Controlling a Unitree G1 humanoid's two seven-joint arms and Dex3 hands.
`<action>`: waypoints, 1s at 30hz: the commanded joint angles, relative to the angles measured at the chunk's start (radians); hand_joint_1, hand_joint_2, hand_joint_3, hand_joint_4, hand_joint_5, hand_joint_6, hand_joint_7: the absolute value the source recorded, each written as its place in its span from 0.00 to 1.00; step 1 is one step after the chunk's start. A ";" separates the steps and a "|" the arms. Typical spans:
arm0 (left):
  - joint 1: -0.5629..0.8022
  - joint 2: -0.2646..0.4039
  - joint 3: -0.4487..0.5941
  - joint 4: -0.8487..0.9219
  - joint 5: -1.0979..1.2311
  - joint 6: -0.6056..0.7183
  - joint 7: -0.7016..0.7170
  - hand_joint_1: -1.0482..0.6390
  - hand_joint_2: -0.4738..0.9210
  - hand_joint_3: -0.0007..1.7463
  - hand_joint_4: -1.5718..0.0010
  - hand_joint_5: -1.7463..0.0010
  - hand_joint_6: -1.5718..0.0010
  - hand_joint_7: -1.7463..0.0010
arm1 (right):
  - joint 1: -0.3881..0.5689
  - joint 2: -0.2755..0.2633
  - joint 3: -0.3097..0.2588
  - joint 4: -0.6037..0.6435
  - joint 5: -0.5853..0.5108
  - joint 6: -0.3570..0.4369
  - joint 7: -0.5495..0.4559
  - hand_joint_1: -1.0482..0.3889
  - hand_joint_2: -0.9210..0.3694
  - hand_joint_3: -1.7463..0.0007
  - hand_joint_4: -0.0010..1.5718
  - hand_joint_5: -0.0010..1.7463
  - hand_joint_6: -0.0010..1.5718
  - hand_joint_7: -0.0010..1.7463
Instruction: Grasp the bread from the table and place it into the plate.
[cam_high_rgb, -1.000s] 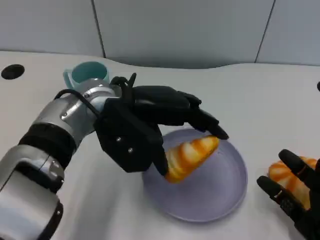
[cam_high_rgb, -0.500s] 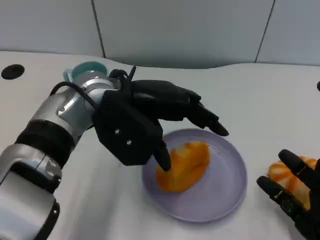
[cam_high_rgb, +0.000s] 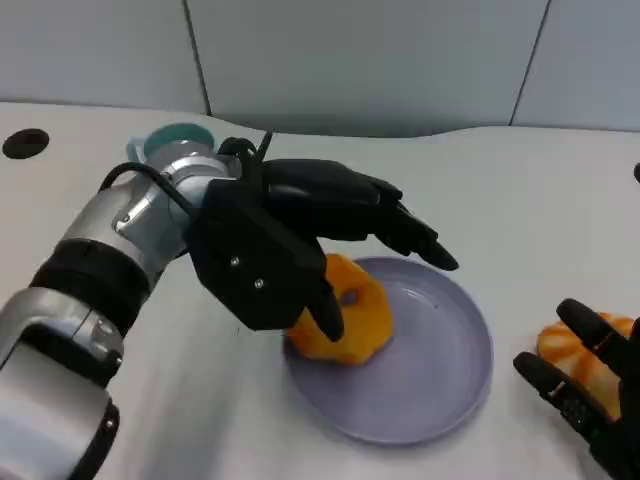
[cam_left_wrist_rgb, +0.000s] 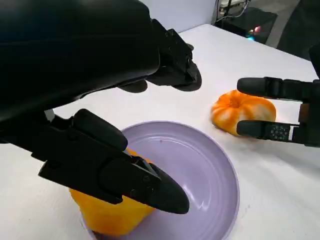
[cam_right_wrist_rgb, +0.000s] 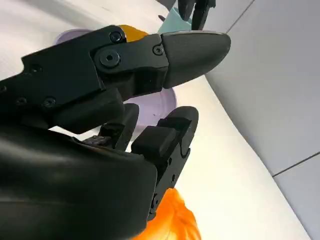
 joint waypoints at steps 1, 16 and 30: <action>0.009 0.031 0.003 0.004 0.013 -0.015 0.011 0.14 0.96 0.00 1.00 0.83 0.86 0.95 | -0.003 -0.014 -0.015 0.006 0.007 -0.006 0.014 0.47 0.00 0.85 0.33 0.43 0.51 0.02; 0.052 0.086 0.062 -0.064 -0.055 -0.007 -0.008 0.15 0.97 0.00 1.00 0.83 0.85 0.97 | 0.003 -0.016 -0.020 0.005 0.015 -0.004 0.025 0.47 0.00 0.84 0.32 0.44 0.50 0.01; 0.182 0.190 0.164 -0.099 -0.184 -0.093 0.000 0.17 1.00 0.01 0.96 0.82 0.83 0.98 | 0.009 -0.014 -0.023 0.015 0.020 -0.014 0.048 0.47 0.00 0.84 0.31 0.46 0.50 0.01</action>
